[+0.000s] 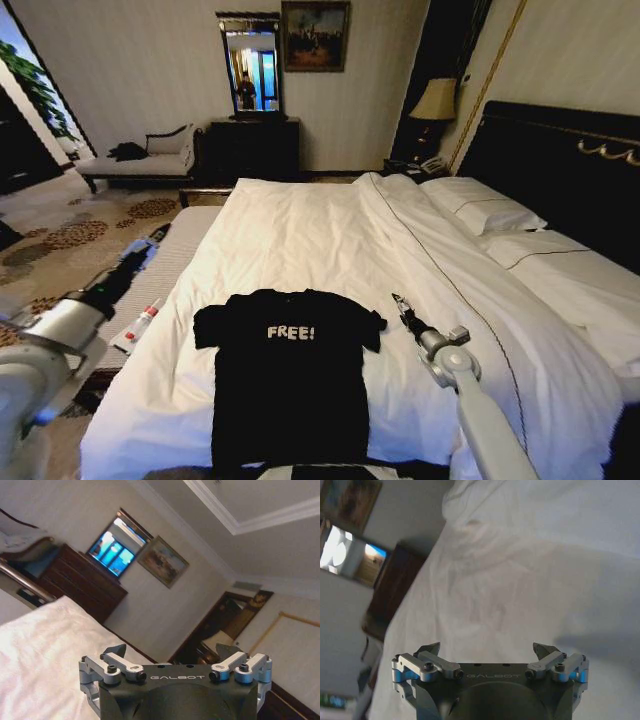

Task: Fold the clothes on the bed.

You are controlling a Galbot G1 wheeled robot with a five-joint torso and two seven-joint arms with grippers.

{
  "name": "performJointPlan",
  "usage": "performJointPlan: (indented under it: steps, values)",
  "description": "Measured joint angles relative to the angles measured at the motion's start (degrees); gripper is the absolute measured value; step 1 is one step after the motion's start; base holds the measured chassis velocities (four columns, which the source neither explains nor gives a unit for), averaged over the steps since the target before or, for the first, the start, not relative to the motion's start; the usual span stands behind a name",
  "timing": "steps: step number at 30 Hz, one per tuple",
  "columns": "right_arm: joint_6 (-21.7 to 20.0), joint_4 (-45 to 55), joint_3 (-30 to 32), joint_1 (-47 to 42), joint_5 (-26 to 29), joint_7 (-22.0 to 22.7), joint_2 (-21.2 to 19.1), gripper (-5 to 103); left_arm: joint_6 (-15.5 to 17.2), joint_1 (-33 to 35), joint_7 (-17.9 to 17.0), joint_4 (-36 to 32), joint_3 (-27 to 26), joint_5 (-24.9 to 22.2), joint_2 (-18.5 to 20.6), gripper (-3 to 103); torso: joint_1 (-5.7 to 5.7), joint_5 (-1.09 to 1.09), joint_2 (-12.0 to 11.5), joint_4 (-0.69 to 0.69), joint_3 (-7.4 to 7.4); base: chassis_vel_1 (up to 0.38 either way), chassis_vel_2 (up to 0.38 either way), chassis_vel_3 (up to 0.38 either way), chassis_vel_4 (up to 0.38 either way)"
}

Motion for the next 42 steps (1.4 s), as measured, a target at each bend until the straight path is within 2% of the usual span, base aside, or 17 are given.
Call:
performJointPlan:
  steps: [1,6,9,13,17,23,25,28,31,32,34,35,37,38,41,42]
  values:
    - [0.00,0.00,0.00,0.00,0.00,0.00,0.00,100,0.00,0.00,0.00,0.00,0.00,0.00,0.00,100,0.00,0.00,0.00,0.00,0.00,0.000,0.000,0.000,0.000]
    - [-6.18,-4.86,-1.53,2.39,-1.26,-4.56,-3.57,100,0.77,-2.52,-1.14,1.11,3.64,1.11,-0.17,100,0.01,-0.02,0.00,0.01,0.00,0.000,0.000,0.000,0.000]
    - [-8.31,-7.48,-2.69,3.40,-2.21,-6.65,-4.61,100,0.98,-3.00,-1.36,1.66,4.14,1.36,-0.46,100,0.01,-0.01,-0.01,0.00,0.00,0.000,0.000,0.000,0.000]
    - [-11.41,-8.46,-3.51,3.80,-1.67,-7.71,-4.31,100,1.05,-2.88,-1.64,2.01,3.29,1.46,-0.93,100,0.00,-0.01,0.00,0.00,0.00,0.000,0.000,0.000,0.000]
    - [-11.67,-8.74,-4.13,3.66,-2.43,-7.76,-2.90,100,1.05,-1.63,-1.75,1.74,1.74,1.08,-1.09,100,0.00,-0.02,0.00,0.02,0.00,0.000,0.000,0.000,0.000]
    - [-9.38,-9.42,-3.78,2.87,-3.90,-7.82,-0.14,101,1.09,-0.47,-1.86,1.32,1.96,1.42,-1.98,100,0.00,-0.02,0.00,0.02,0.00,0.000,0.000,0.000,0.000]
    - [-8.87,-8.78,-3.25,2.13,-3.93,-7.62,0.57,91,1.09,-0.90,-1.87,1.45,3.06,2.23,-2.25,100,0.00,-0.02,0.00,0.00,0.00,0.000,0.000,0.000,0.000]
    - [-8.47,-7.95,-2.64,1.54,-3.94,-7.40,1.13,86,1.09,-1.58,-1.88,1.81,4.39,3.29,-2.34,100,0.00,0.00,0.00,0.00,0.00,0.000,0.000,0.000,0.000]
    - [-7.88,-6.87,-1.89,1.04,-3.95,-7.23,1.38,70,1.04,-2.27,-1.91,2.18,5.85,4.48,-2.54,100,0.00,0.00,0.00,0.01,0.00,0.000,0.000,0.000,0.000]
    - [-7.88,-6.87,-1.89,1.04,-3.95,-7.23,1.38,70,1.04,-2.27,-1.91,2.18,5.85,4.48,-2.54,100,0.00,0.00,0.00,0.01,0.00,0.000,0.000,0.000,0.000]
    - [-7.66,-6.27,-1.58,0.81,-3.90,-7.10,1.37,58,1.01,-2.28,-1.94,2.21,6.19,4.80,-2.71,100,0.00,0.00,0.00,0.01,0.00,0.000,0.000,0.000,0.000]
    - [-7.63,-6.17,-1.52,0.77,-3.87,-6.94,1.35,58,1.00,-2.26,-1.95,2.21,6.29,4.93,-2.76,100,0.00,0.00,-0.01,0.01,0.00,0.000,0.000,0.000,0.000]
    - [-7.61,-6.10,-1.47,0.76,-3.83,-6.56,1.32,48,0.98,-2.24,-1.98,2.21,6.33,5.12,-2.79,100,0.00,0.00,0.00,0.01,0.00,0.000,0.000,0.000,0.000]
    - [-7.61,-6.10,-1.47,0.76,-3.83,-6.56,1.32,48,0.98,-2.24,-1.98,2.21,6.33,5.12,-2.79,100,0.00,0.00,0.00,0.01,0.00,0.000,0.000,0.000,0.000]
    - [-7.62,-5.71,-1.45,0.55,-3.81,-5.84,1.50,32,0.97,-2.16,-2.00,2.24,6.33,5.31,-2.79,100,0.00,-0.01,0.00,0.02,0.00,0.000,0.000,0.000,0.000]
    - [-7.67,-5.53,-1.48,0.41,-3.82,-5.64,1.63,32,0.97,-2.11,-2.00,2.28,6.33,5.33,-2.79,100,0.01,-0.01,0.00,0.01,0.00,0.000,0.000,0.000,0.000]
